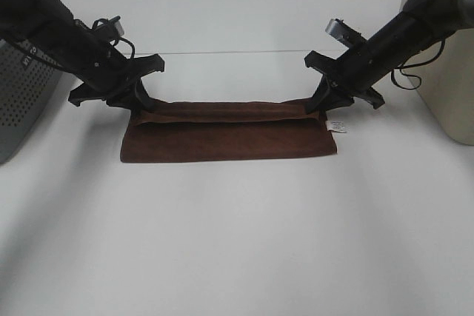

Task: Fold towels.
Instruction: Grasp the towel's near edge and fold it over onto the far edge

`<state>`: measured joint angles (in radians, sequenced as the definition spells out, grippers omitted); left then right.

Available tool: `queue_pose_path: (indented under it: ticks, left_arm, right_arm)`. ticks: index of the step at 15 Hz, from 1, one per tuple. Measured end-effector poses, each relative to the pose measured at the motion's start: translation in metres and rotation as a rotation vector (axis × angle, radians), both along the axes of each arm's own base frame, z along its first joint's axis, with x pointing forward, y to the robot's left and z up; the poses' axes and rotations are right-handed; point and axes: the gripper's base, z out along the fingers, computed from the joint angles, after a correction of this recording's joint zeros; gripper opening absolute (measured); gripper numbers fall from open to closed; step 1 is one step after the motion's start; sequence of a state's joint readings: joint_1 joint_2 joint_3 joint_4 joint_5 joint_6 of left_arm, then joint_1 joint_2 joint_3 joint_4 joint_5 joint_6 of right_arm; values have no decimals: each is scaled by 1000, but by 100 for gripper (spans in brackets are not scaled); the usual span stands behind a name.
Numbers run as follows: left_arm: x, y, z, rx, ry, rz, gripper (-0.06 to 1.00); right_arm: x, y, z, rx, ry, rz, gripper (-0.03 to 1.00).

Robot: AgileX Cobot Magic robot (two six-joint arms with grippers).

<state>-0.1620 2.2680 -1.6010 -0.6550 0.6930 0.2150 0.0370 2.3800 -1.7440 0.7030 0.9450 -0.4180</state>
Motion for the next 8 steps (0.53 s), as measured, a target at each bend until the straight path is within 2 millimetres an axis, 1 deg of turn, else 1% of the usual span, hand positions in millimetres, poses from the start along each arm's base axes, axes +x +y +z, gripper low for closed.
queue_pose_path:
  ticks: [3,4,5,6,8]
  left_arm:
    - [4,-1,0,7,-41,9,2]
    - [4,-1,0,11,-47,1,5]
    - [4,1,-2,17,-47,-4,12]
    - [5,1,-3,24,-52,-5,26]
    - [6,3,-3,30,-58,-4,57]
  right_arm:
    - [1,0,-1,-2,-10,-11,1]
    - [1,0,-1,-4,-10,-9,7]
    - [1,-1,-1,-13,-11,-6,15]
    - [1,-2,-2,-24,-13,0,25]
    - [0,-3,-2,-23,-7,4,50]
